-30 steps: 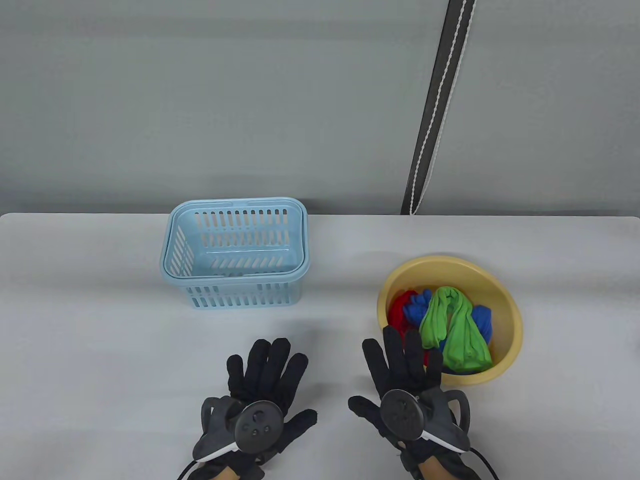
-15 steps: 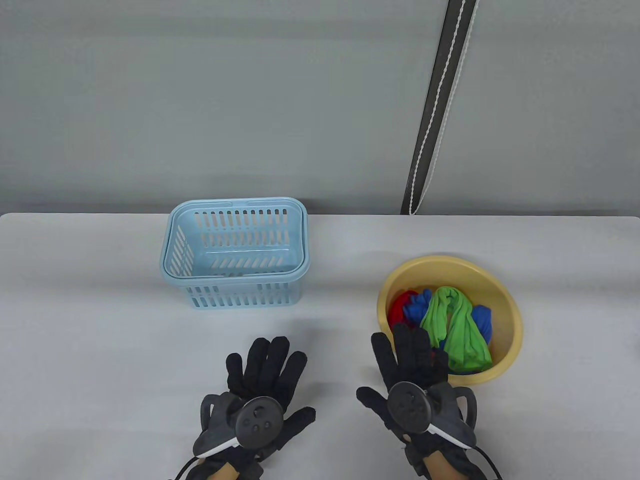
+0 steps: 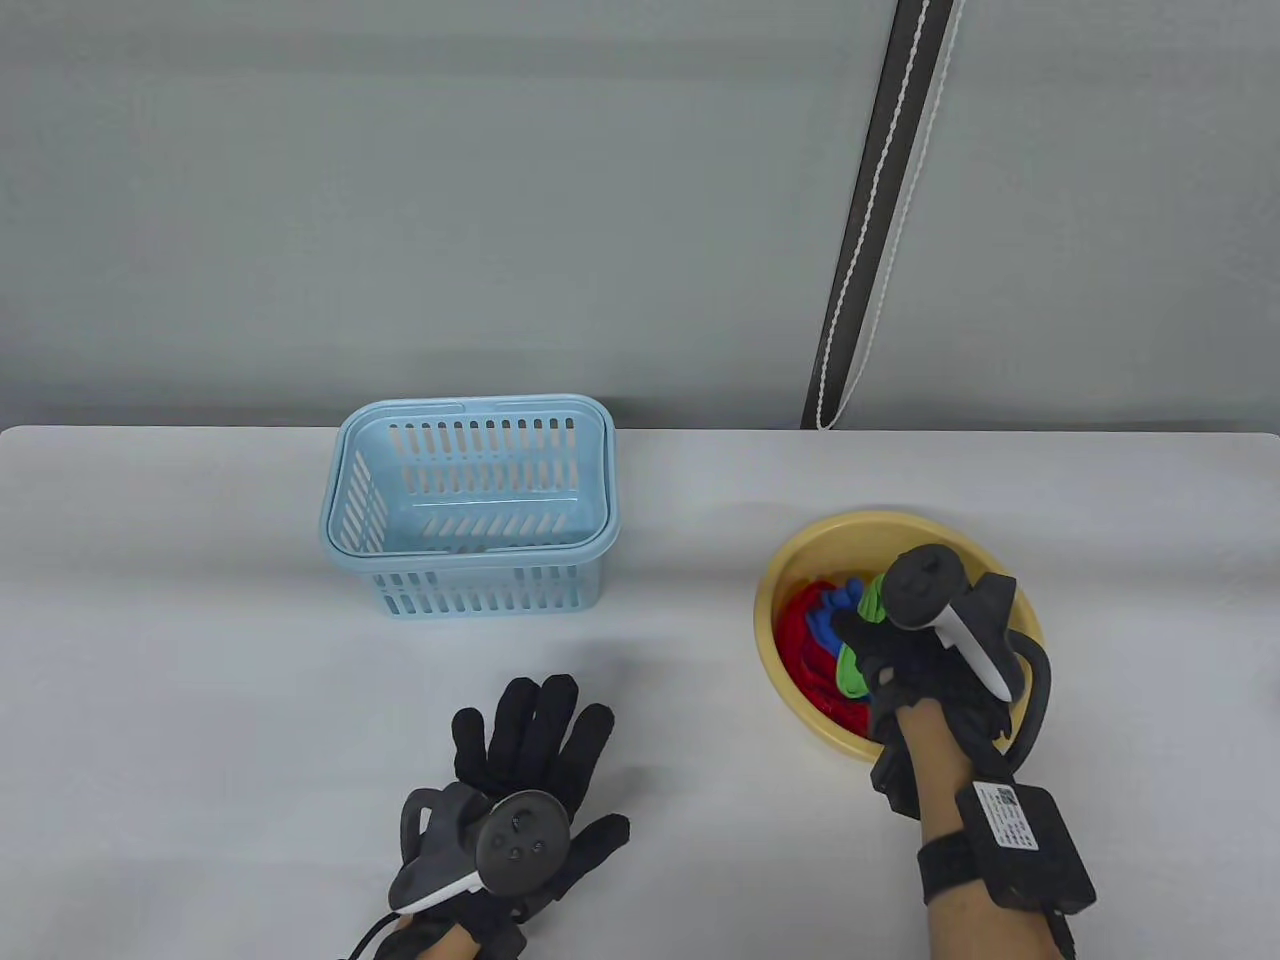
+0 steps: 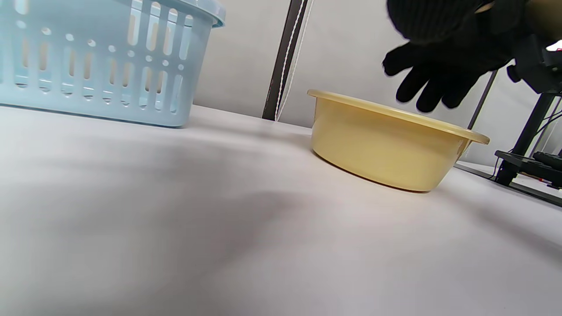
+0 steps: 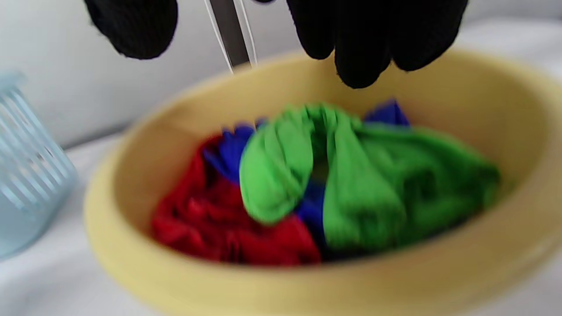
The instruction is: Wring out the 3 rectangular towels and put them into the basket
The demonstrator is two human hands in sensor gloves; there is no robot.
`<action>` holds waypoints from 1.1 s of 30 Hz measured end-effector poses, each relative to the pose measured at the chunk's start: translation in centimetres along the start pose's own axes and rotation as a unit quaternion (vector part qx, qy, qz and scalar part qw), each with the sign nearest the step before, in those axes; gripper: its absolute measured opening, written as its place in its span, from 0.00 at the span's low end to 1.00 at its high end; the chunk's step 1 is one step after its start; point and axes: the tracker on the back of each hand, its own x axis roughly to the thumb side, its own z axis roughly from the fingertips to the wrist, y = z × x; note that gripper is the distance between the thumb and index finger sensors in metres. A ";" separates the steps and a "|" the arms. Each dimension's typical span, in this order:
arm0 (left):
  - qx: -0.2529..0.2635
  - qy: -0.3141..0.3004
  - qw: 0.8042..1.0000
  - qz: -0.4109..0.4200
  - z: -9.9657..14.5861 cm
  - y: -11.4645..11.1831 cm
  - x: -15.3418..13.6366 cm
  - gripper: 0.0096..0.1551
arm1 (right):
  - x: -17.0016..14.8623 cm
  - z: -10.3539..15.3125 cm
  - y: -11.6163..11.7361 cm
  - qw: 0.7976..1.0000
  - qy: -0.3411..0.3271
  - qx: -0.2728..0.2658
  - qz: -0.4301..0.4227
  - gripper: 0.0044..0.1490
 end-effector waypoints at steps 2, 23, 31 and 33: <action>0.000 0.003 1.000 0.000 0.1 0.1 -0.1 0.58 | 0.2 -1.7 1.5 0.997 0.041 0.071 0.009 0.67; 0.011 0.021 1.000 0.006 0.2 0.9 -0.4 0.57 | -1.0 1.0 -3.9 0.992 0.008 -0.088 -0.090 0.31; 0.021 0.010 1.000 0.005 0.1 0.8 0.0 0.57 | -1.9 7.5 -8.9 0.960 -0.091 -0.148 -0.219 0.35; 0.037 0.007 0.999 0.013 0.1 1.0 0.1 0.57 | -1.8 9.4 -9.9 0.945 -0.127 -0.168 -0.251 0.35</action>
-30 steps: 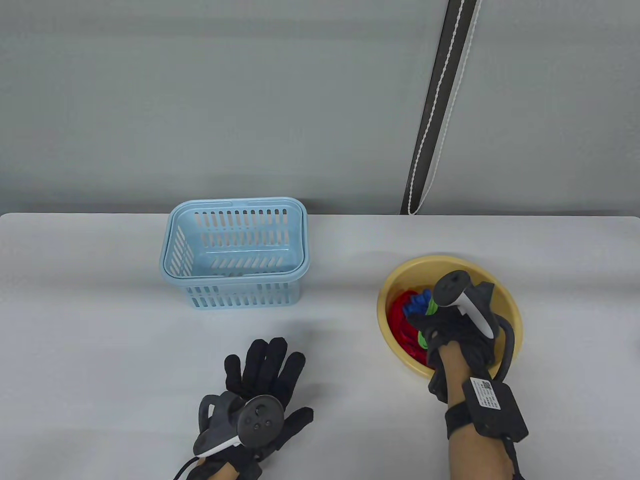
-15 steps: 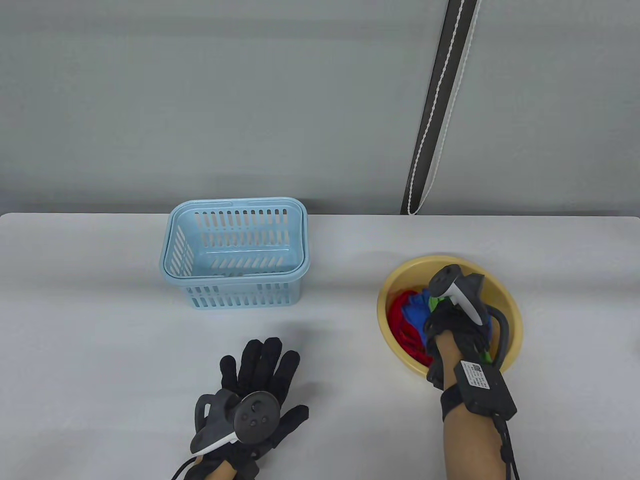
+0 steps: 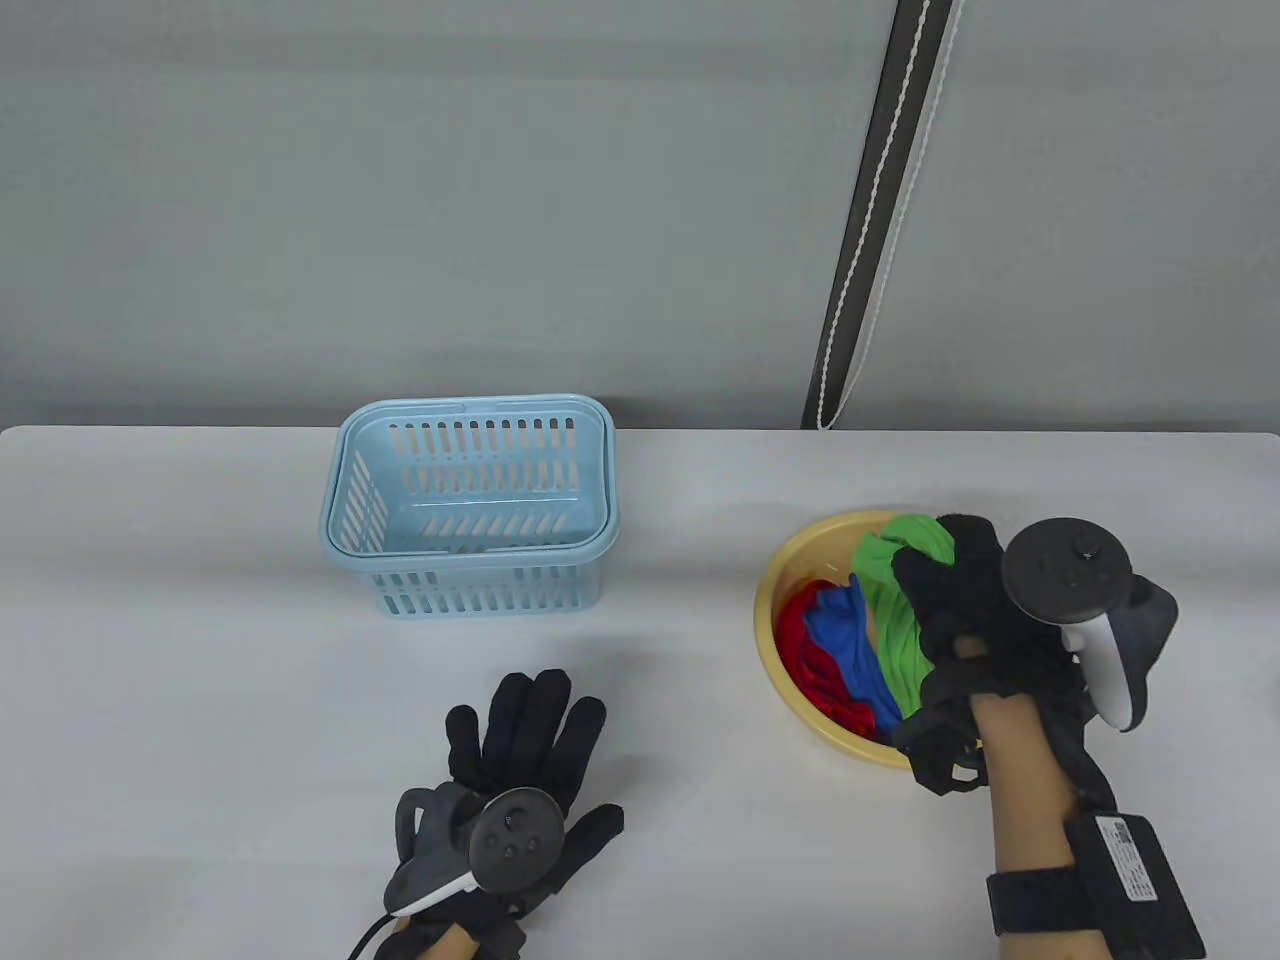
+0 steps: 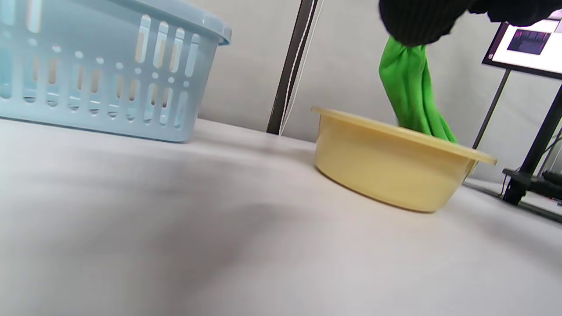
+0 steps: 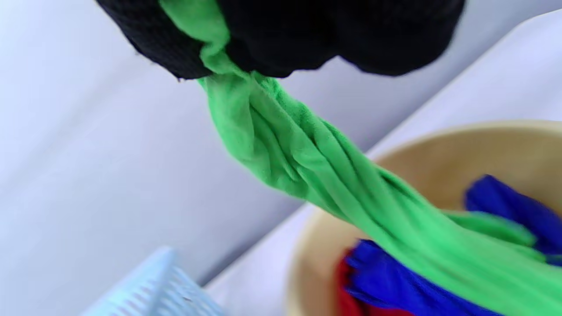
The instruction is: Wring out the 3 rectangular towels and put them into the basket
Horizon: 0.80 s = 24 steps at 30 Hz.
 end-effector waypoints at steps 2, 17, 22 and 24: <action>0.021 -0.005 1.000 0.013 -0.1 0.5 0.2 0.57 | 1.1 1.4 -0.9 0.999 -0.035 -0.001 -0.040 0.34; 0.230 -0.030 0.949 0.214 -2.3 4.6 4.7 0.74 | 6.6 8.7 5.9 0.946 -0.197 0.133 -0.219 0.33; 0.239 0.001 0.926 0.294 -3.6 3.1 2.9 0.69 | 6.2 9.2 10.0 0.915 -0.197 0.240 -0.259 0.33; 0.234 0.009 0.918 0.321 -3.8 2.7 1.9 0.49 | 5.6 8.8 10.9 0.906 -0.193 0.259 -0.273 0.33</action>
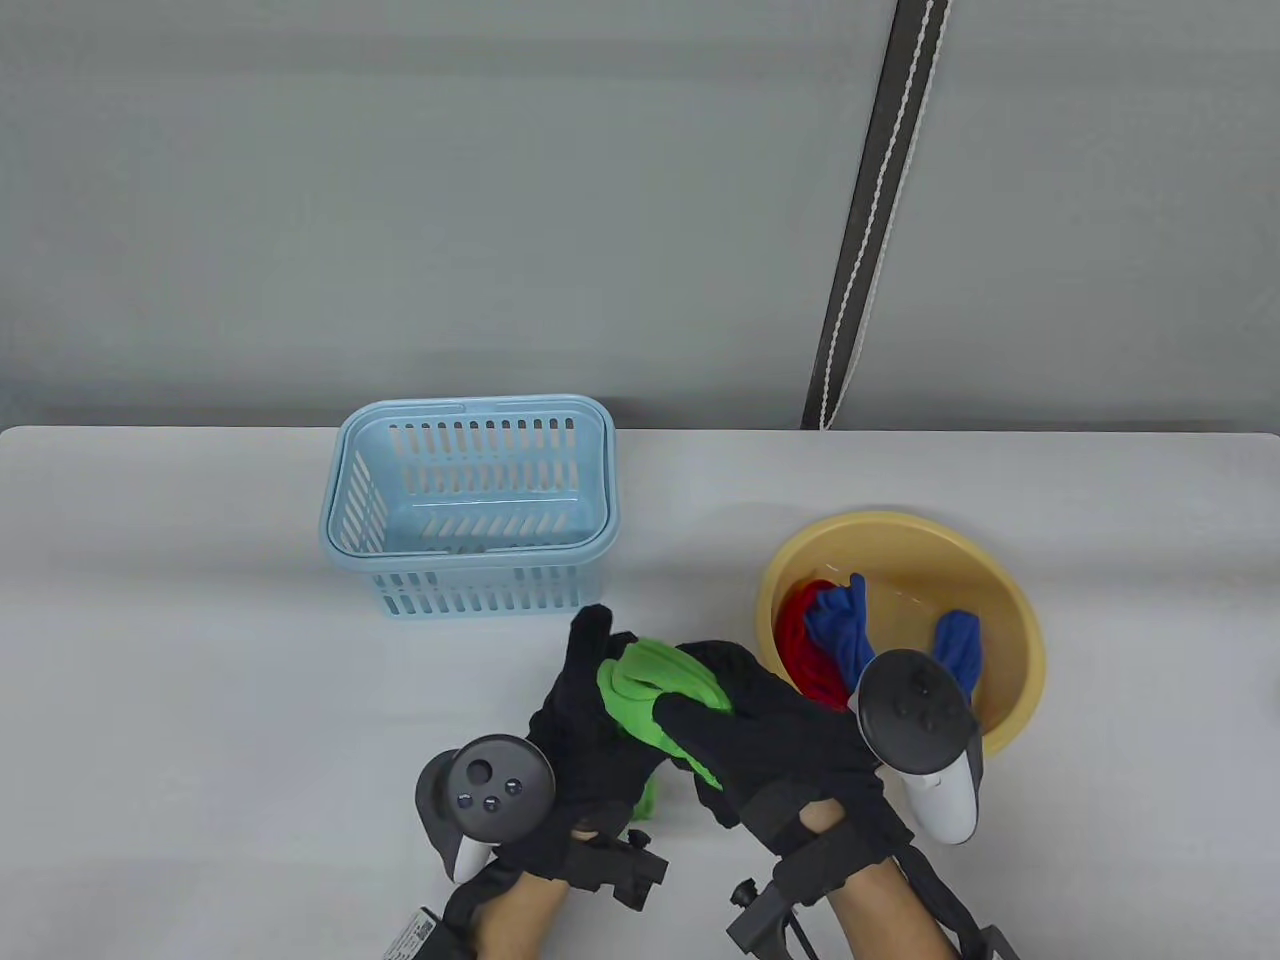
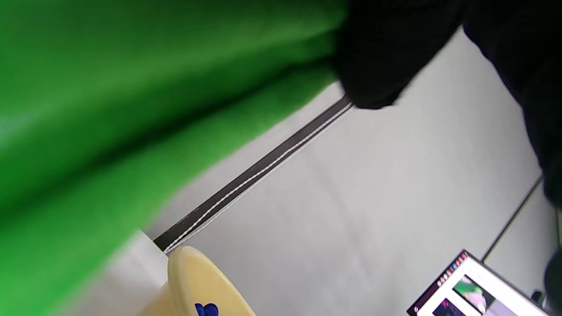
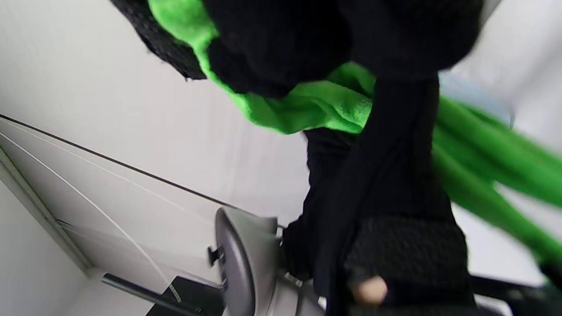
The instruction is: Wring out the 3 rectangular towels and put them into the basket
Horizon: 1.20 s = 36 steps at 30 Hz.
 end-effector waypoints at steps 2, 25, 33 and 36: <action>-0.008 0.000 1.000 0.014 -0.1 0.2 -0.9 0.29 | -1.0 -0.3 -0.5 1.000 -0.004 -0.002 -0.014 0.33; -0.089 0.049 0.937 0.334 0.1 1.1 -4.3 0.38 | -13.1 0.0 -4.2 0.994 0.021 -0.104 -0.006 0.37; -0.063 0.048 0.980 0.183 0.7 1.9 -4.1 0.35 | -10.7 2.2 -5.3 0.974 -0.024 -0.183 0.133 0.48; -0.062 0.047 0.985 0.153 0.9 1.8 -3.7 0.33 | -9.3 2.4 -4.5 0.970 -0.056 -0.155 0.177 0.53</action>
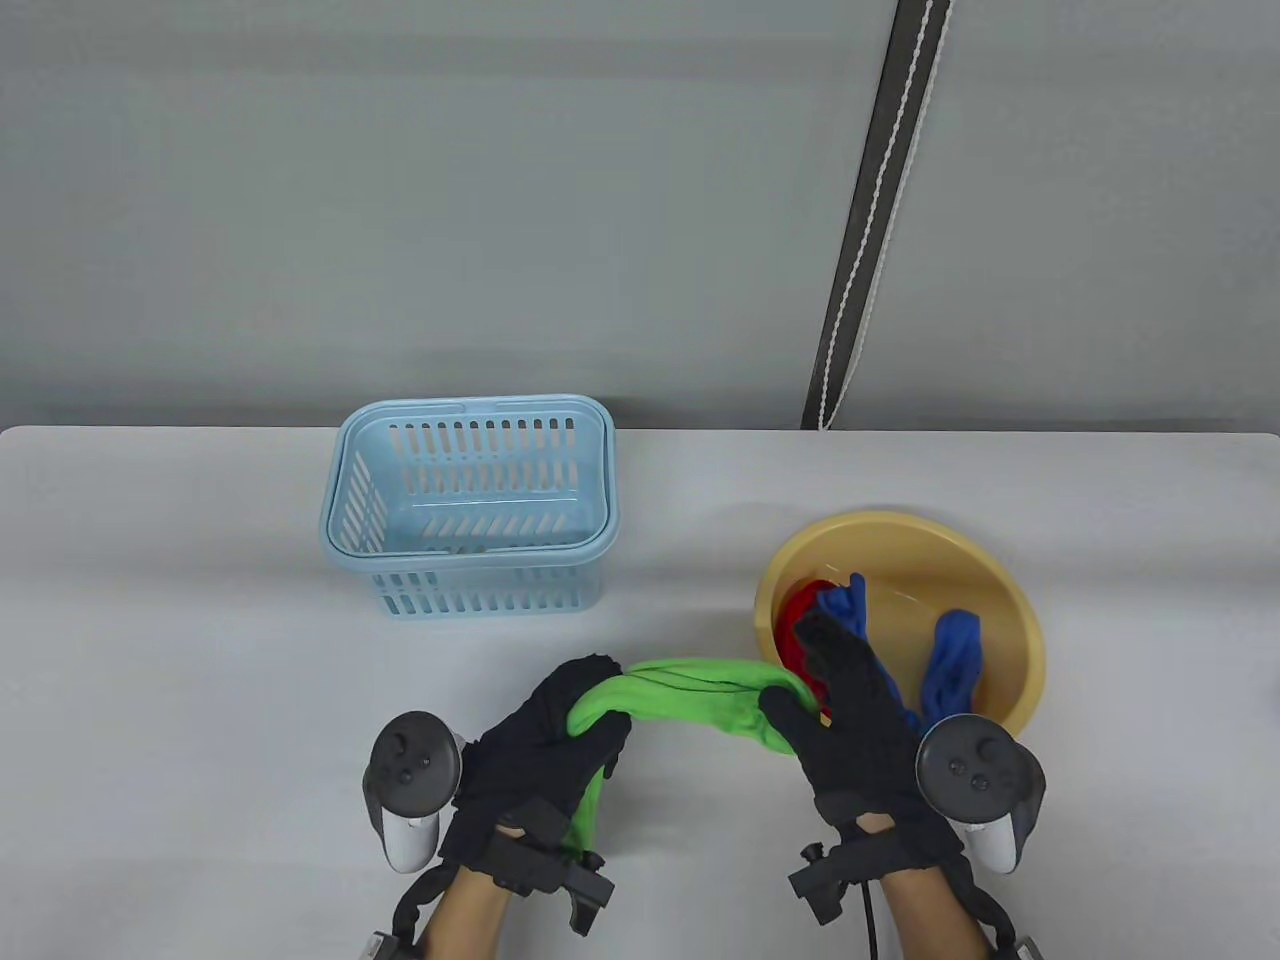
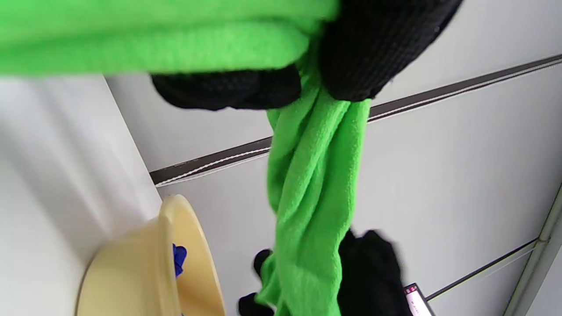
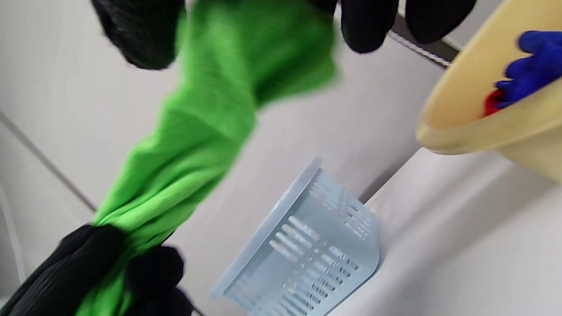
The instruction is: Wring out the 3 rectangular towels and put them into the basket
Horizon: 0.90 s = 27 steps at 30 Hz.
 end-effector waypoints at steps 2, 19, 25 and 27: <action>-0.003 0.002 1.000 -0.022 0.1 -0.1 0.2 0.33 | 0.9 0.0 0.9 0.999 -0.025 0.037 0.020 0.58; 0.005 0.035 0.921 0.387 0.3 -1.1 -2.2 0.34 | -1.1 -0.9 11.3 0.910 0.072 0.335 -0.231 0.65; 0.019 0.030 0.930 0.366 0.3 -1.4 -2.2 0.32 | 0.2 -0.8 12.3 0.918 0.079 0.354 -0.160 0.55; 0.013 0.019 0.937 0.349 0.2 -1.3 -2.3 0.32 | 0.0 -0.7 12.3 0.911 0.092 0.352 -0.194 0.40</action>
